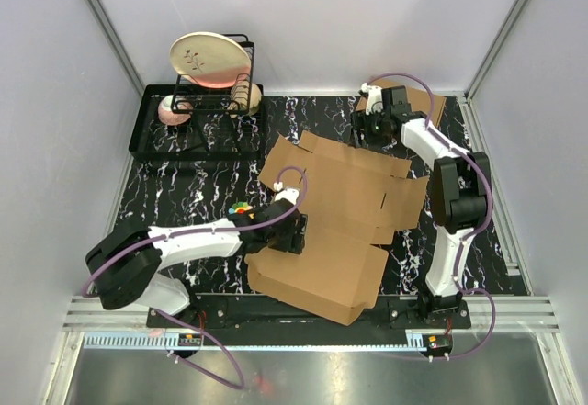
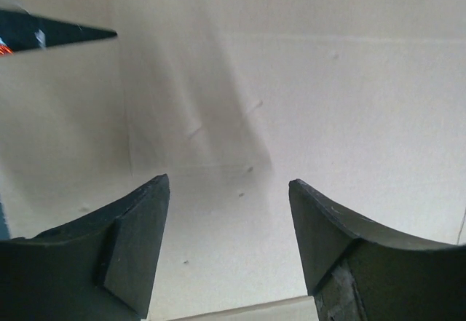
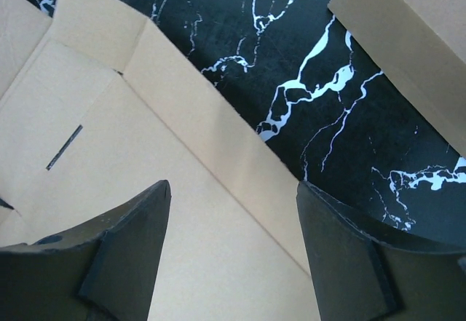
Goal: Fold the paper box
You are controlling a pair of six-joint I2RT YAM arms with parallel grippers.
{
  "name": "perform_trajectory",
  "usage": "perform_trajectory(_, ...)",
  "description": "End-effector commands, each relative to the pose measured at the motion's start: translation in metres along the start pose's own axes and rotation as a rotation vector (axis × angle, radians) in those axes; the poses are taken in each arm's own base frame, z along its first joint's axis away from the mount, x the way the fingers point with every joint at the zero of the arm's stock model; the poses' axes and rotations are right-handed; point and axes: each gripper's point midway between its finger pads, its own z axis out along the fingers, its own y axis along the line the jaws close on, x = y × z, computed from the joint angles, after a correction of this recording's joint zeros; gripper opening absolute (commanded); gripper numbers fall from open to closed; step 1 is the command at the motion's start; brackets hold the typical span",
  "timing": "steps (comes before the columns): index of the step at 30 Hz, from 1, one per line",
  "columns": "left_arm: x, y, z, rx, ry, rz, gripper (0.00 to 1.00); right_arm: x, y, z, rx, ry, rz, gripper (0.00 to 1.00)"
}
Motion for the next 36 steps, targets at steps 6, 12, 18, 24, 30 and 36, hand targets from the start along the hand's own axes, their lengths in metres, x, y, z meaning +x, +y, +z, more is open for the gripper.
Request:
perform_trajectory(6, 0.022, -0.018, 0.018, 0.087, 0.077, -0.048, 0.63, -0.022, -0.004, 0.014, -0.067, -0.068, -0.033, 0.74)
perform_trajectory(12, 0.041, -0.009, 0.03, 0.05, 0.136, -0.05, 0.61, -0.018, -0.01, 0.029, -0.065, -0.05, -0.056, 0.73)
perform_trajectory(18, 0.055, 0.001, 0.036, 0.013, 0.17, -0.046, 0.6, -0.012, -0.018, 0.049, -0.057, -0.017, -0.052, 0.72)
perform_trajectory(24, 0.068, 0.011, 0.041, -0.027, 0.205, -0.049, 0.59, -0.016, -0.027, 0.055, -0.022, -0.016, -0.065, 0.72)
perform_trajectory(30, 0.077, 0.017, 0.041, -0.043, 0.223, -0.052, 0.58, -0.02, -0.034, 0.059, 0.009, -0.016, -0.067, 0.73)
perform_trajectory(36, 0.084, 0.023, 0.04, -0.062, 0.234, -0.055, 0.58, -0.014, -0.026, 0.055, -0.021, 0.004, -0.077, 0.59)
